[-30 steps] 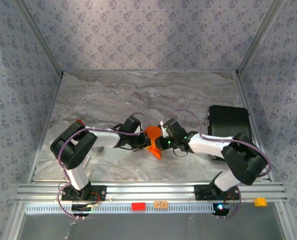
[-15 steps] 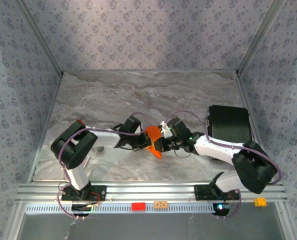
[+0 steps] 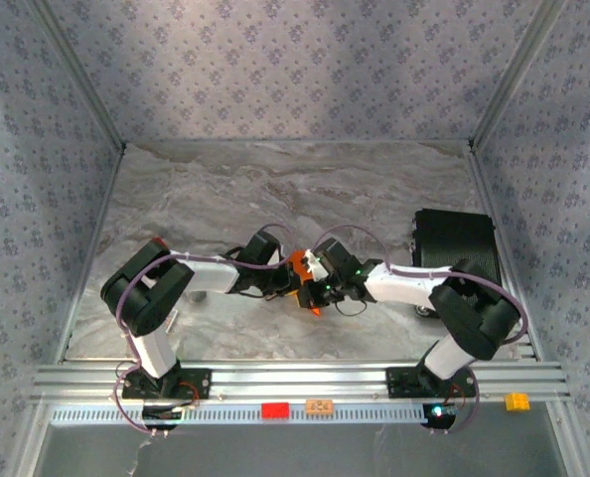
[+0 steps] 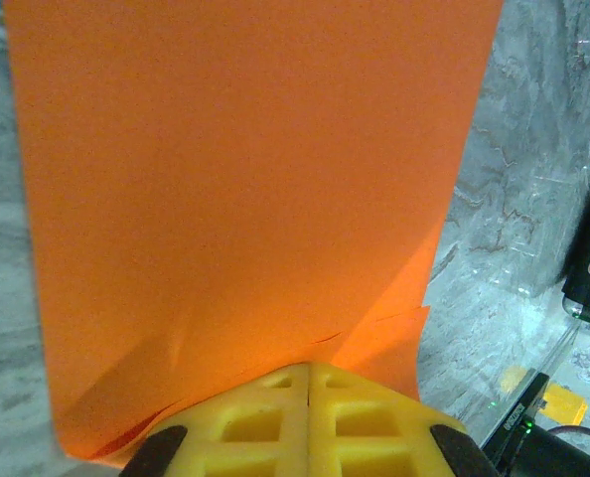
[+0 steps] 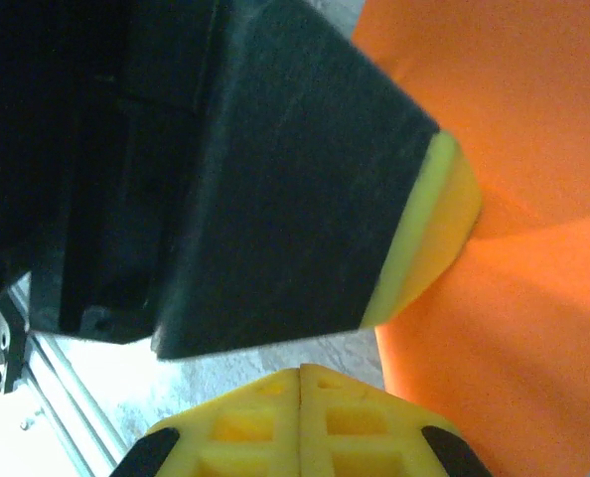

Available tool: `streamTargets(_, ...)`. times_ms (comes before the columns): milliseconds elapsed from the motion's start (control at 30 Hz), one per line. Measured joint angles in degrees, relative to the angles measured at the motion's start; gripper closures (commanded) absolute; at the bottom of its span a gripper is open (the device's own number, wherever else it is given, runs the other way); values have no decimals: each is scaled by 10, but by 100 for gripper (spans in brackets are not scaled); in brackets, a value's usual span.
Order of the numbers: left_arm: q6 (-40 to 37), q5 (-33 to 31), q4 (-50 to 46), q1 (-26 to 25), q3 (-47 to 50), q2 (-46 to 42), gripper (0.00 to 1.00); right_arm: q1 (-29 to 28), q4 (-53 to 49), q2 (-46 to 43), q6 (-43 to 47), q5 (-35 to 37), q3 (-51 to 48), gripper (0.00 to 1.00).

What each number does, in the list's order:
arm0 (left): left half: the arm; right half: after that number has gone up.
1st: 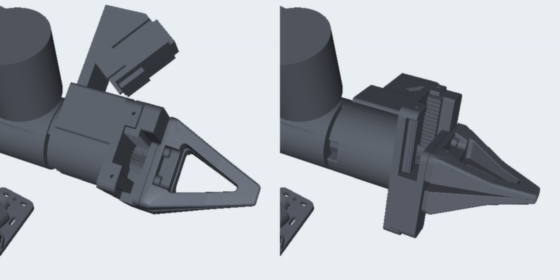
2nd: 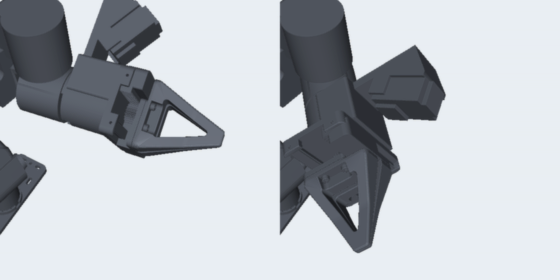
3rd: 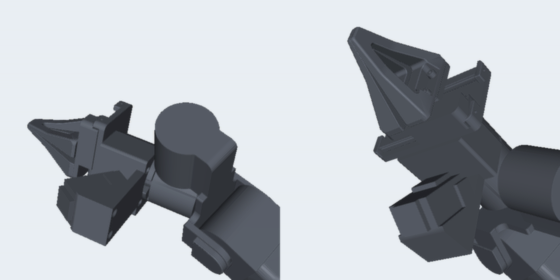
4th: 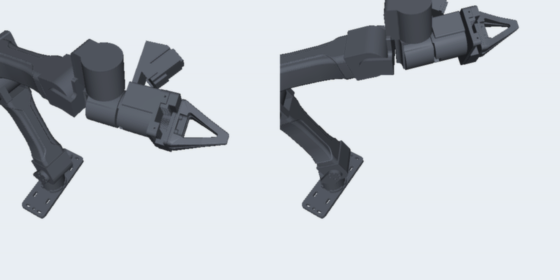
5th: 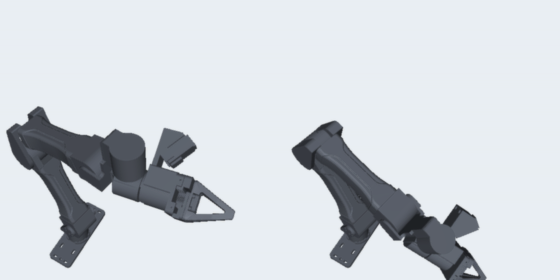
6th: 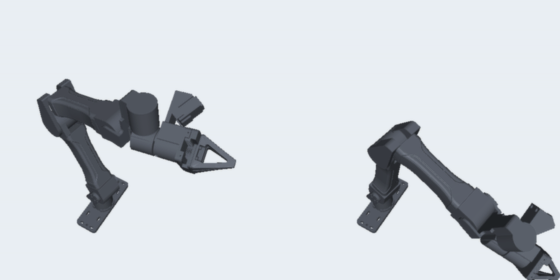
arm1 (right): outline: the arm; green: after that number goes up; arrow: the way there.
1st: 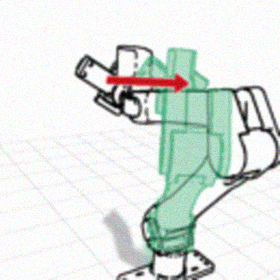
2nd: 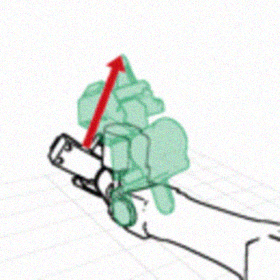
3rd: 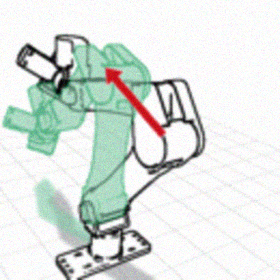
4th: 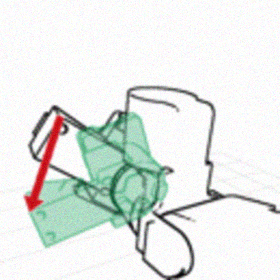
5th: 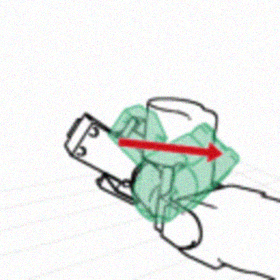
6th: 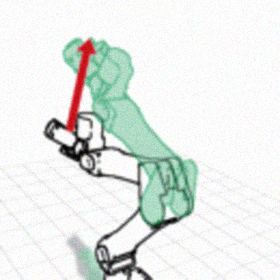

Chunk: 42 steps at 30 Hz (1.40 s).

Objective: Fold a paper plane with a square sheet of paper (pick it up from the middle)
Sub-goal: Third fold the triangle at the center of the table.

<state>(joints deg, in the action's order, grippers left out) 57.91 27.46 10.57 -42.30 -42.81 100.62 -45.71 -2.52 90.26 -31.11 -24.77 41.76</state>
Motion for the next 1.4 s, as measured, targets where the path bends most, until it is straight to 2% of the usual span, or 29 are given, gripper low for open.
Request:
streamTargets(233,0,0,0,0,0,0,100,-2,-9,13,0,14,-3,92)
streamTargets(567,-4,0,0,-1,0,0,100,-1,30,5,-12,14,-45,89)
streamTargets(1400,-4,2,-1,-3,-3,4,100,-2,90,-85,-66,25,-154,87)
